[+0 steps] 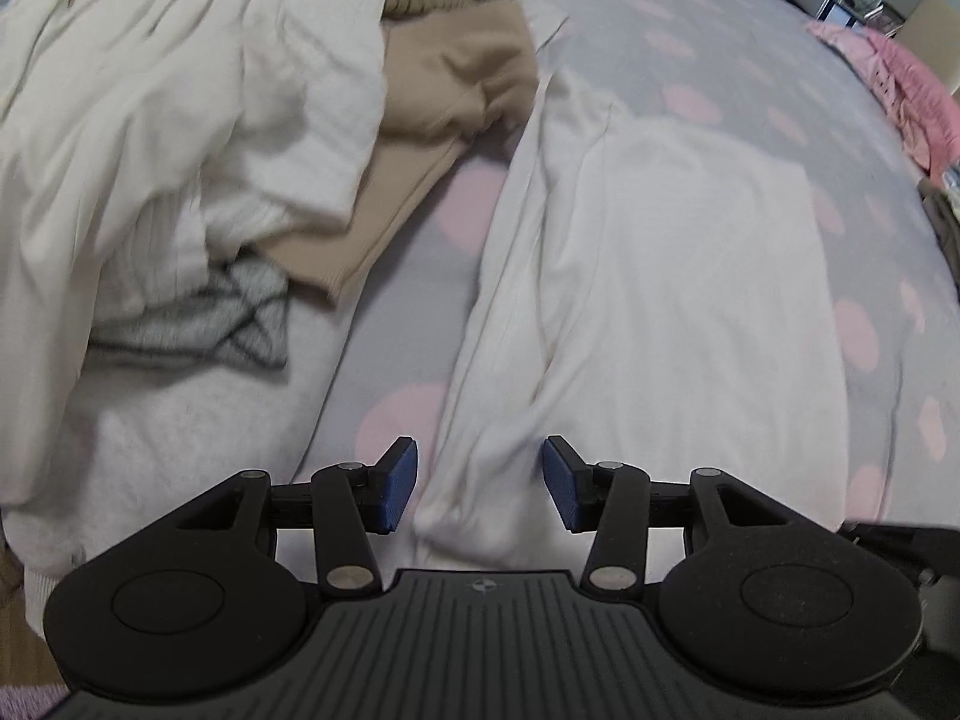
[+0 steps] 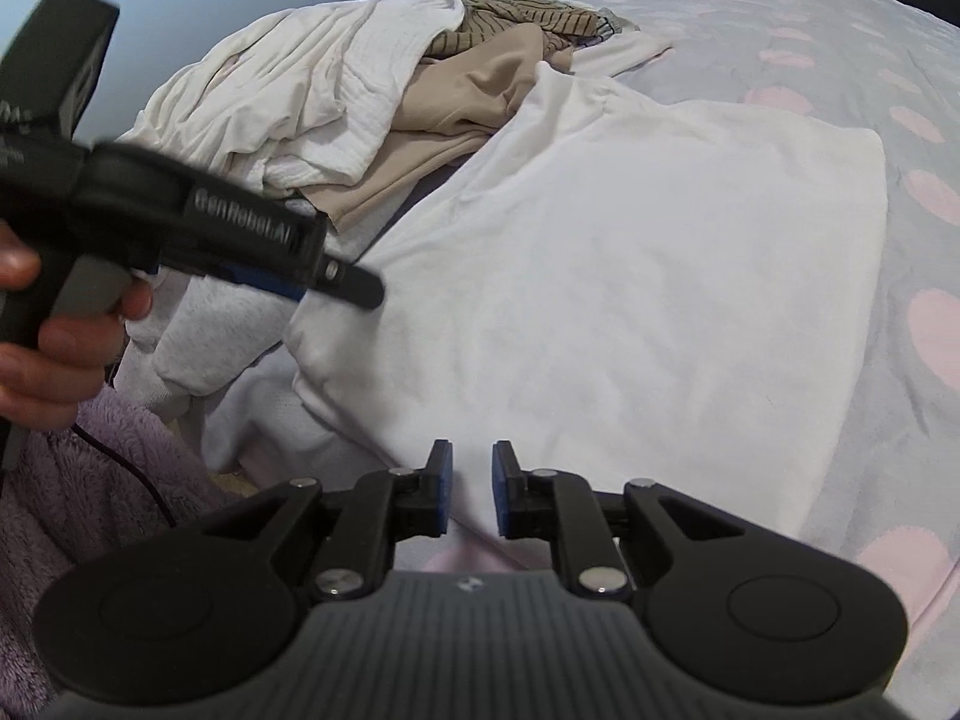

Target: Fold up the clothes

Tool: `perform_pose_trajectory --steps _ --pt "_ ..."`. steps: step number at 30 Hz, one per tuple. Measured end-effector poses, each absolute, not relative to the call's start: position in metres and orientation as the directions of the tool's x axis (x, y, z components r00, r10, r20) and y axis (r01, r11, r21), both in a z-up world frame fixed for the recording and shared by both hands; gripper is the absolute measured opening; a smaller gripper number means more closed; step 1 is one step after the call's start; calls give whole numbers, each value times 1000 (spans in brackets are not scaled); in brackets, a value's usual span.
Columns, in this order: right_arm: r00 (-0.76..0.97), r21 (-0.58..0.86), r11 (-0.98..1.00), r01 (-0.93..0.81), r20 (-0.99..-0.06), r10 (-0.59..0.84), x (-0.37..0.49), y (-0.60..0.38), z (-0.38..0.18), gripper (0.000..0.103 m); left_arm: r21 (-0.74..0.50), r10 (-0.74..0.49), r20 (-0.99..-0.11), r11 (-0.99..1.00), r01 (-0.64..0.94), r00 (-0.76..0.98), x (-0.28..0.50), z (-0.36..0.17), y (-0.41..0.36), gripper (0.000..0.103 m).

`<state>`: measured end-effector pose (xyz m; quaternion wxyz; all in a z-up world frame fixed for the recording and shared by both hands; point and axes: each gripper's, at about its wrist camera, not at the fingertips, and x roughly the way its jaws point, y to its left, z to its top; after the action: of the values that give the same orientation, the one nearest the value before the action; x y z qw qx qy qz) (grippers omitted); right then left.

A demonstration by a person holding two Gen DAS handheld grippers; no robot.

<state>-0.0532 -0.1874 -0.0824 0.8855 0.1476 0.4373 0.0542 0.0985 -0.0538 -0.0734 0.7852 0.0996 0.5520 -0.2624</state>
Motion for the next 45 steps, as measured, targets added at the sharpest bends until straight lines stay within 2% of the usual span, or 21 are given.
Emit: perform_pose_trajectory --steps 11,14,16,17,24,29,33,38,41,45 --pt "578 228 971 75 -803 144 -71 -205 -82 24 -80 -240 -942 839 539 233 91 -85 -48 43" --pt "583 168 980 106 -809 76 -84 -211 -78 30 -100 -254 -940 843 528 227 93 -84 -46 43" --pt "586 140 981 131 -810 37 -94 -215 -77 32 -116 -265 -938 847 519 222 94 -83 -46 35" --pt "587 127 981 144 -810 18 -99 -217 -77 36 -125 -271 -938 848 514 218 95 -83 -45 32" --pt "564 -7 989 149 -821 -91 -125 -219 -83 39 -133 -263 -942 861 490 207 96 -84 -44 32" --pt "537 -26 992 124 -839 -89 -132 -215 -94 38 -129 -270 -934 865 484 234 93 -78 -43 29" --pt "562 -31 991 129 -821 -99 -134 -214 -92 38 -144 -286 -927 869 473 243 94 -73 -41 21" --pt "592 27 987 161 -802 -74 -128 -216 -89 38 -161 -289 -930 878 451 230 98 -76 -38 20" --pt "588 33 983 180 -805 -81 -125 -218 -89 37 -174 -291 -931 882 437 218 98 -78 -35 20" --pt "604 27 984 175 -792 -85 -126 -216 -84 12 -181 -297 -931 881 438 214 97 -78 -34 20"
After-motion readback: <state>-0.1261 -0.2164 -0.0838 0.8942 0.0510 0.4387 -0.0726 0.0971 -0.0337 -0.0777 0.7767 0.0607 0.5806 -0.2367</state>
